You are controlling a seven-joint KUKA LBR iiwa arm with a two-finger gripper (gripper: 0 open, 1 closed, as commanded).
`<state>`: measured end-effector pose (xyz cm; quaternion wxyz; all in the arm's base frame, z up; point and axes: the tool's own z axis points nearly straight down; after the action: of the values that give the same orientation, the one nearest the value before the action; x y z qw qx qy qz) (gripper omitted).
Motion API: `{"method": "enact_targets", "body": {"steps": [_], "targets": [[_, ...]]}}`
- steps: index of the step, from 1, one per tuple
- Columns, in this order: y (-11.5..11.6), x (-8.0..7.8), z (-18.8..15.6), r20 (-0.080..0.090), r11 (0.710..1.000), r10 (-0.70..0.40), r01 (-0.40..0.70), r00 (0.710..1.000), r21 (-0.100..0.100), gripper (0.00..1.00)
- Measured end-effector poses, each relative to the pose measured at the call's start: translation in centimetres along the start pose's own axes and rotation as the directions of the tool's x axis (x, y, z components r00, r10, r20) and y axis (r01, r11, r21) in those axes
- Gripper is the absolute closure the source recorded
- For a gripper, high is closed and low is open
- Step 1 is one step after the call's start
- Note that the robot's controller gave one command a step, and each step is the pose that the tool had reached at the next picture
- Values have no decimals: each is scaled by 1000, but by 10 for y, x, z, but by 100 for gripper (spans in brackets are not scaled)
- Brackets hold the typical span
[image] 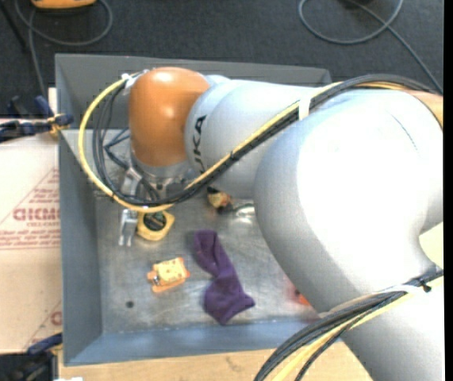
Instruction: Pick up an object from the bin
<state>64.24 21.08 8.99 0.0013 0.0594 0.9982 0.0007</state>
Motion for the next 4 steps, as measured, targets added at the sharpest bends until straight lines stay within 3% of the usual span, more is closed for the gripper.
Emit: {"method": "enact_targets", "body": {"steps": [1, 2, 3, 4], "targets": [[12, -8, 12, 9, 981, 194, -194, 981, -5, 100], [17, -3, 11, -17, 981, 192, -192, 981, 0, 0], [12, -8, 12, 8, 981, 192, -192, 981, -4, 100], [12, -8, 12, 8, 981, 192, -192, 981, -3, 100]]}}
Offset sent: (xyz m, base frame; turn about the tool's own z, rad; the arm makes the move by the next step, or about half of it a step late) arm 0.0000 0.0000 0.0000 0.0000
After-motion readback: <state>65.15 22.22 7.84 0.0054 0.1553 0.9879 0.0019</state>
